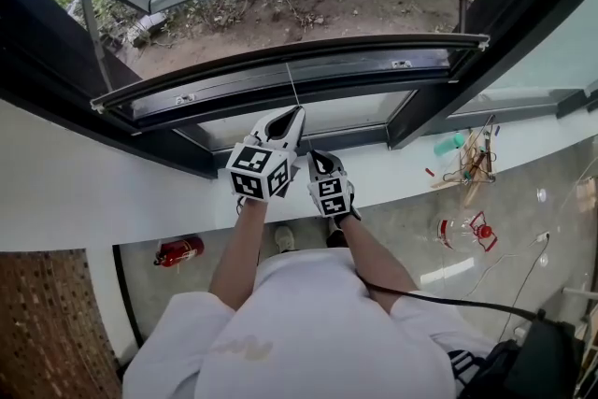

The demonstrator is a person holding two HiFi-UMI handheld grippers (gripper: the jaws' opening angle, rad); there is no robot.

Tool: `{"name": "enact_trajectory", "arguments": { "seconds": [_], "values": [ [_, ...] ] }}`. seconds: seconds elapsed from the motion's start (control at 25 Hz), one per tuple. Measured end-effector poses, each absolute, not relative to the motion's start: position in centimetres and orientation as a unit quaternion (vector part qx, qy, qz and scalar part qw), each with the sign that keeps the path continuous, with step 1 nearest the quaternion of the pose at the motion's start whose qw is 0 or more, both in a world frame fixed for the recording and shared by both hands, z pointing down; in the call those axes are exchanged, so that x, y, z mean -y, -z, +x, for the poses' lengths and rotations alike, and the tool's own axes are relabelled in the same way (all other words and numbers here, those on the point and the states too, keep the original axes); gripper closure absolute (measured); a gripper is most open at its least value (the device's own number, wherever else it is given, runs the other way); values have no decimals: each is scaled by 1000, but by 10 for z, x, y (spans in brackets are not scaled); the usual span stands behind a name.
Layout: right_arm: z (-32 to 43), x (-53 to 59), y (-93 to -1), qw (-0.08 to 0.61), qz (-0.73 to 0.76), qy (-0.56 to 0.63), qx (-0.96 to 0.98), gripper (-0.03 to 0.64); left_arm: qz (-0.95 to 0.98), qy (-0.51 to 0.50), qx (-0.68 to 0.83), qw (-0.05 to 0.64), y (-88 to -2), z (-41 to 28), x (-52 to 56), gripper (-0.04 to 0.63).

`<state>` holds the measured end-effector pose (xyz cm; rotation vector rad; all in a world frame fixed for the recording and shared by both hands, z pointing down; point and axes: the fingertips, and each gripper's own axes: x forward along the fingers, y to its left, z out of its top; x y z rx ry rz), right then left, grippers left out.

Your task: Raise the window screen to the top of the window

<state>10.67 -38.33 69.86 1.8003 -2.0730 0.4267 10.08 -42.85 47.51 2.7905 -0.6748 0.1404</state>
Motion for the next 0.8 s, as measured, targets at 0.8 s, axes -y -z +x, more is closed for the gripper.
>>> {"name": "enact_trajectory", "arguments": {
  "seconds": [0.8],
  "values": [
    [99,412,-655,148,634,-109,751,615,966,-6,236,109,-426,97,440,595]
  ]
}}
